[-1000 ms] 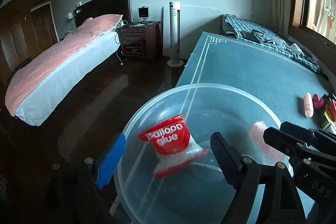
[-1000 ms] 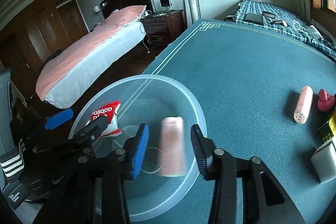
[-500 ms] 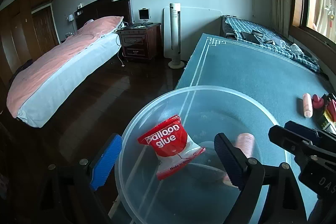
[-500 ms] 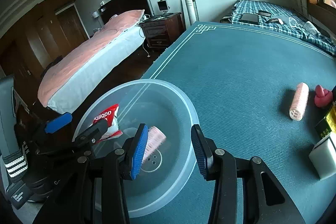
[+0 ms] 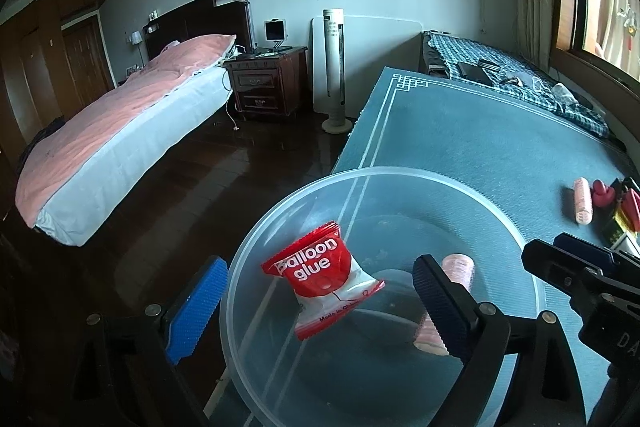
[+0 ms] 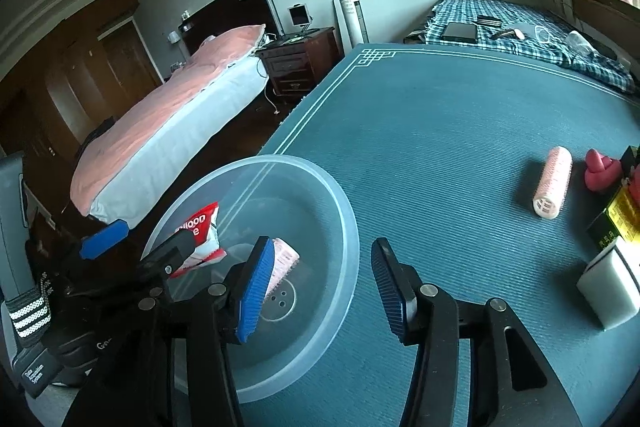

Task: Organize objects
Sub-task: 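Withdraw both open tools from the bowl back over the table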

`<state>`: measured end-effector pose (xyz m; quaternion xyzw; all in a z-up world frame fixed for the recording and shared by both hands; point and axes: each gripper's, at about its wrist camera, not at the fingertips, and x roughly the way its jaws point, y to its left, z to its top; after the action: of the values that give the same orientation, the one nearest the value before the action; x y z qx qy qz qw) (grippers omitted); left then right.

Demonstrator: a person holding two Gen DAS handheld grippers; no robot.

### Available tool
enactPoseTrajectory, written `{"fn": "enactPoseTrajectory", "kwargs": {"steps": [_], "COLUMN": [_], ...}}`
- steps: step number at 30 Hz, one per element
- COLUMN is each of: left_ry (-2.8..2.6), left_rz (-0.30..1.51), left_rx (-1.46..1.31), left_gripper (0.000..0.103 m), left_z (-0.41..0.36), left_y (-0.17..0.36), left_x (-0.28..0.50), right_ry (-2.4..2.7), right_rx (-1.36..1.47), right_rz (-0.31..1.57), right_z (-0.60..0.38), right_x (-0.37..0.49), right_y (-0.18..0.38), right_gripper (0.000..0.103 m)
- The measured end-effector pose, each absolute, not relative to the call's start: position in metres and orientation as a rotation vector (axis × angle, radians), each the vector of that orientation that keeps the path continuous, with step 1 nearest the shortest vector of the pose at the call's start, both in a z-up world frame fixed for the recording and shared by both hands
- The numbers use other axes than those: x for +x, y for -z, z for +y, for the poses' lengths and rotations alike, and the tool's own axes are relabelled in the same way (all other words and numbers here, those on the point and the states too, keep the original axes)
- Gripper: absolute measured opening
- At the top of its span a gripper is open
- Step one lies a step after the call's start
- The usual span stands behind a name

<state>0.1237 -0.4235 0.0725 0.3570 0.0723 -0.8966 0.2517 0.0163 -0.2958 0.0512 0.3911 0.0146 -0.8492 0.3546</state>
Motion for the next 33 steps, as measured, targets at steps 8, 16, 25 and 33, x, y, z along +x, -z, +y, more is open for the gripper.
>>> {"fn": "enactPoseTrajectory", "kwargs": {"steps": [8, 16, 25, 33], "left_ry": [2.447, 2.46, 2.479, 2.503], "left_rz": [0.178, 0.151, 0.119, 0.085], "left_rx": [0.971, 0.973, 0.984, 1.0], "left_gripper": [0.097, 0.097, 0.098, 0.098], "left_z": [-0.415, -0.401, -0.383, -0.365], "left_y": [-0.076, -0.079, -0.082, -0.083], "left_x": [0.121, 0.116, 0.107, 0.097], "right_ry": [2.211, 2.235, 2.261, 2.292], "right_rx": [1.017, 1.023, 1.037, 1.049], "right_rz": [0.01, -0.035, -0.079, -0.134], "right_z": [-0.282, -0.264, -0.241, -0.216], "right_x": [0.014, 0.01, 0.005, -0.002], "right_y": [-0.051, -0.052, -0.049, -0.047], "right_gripper": [0.053, 0.057, 0.057, 0.057]}}
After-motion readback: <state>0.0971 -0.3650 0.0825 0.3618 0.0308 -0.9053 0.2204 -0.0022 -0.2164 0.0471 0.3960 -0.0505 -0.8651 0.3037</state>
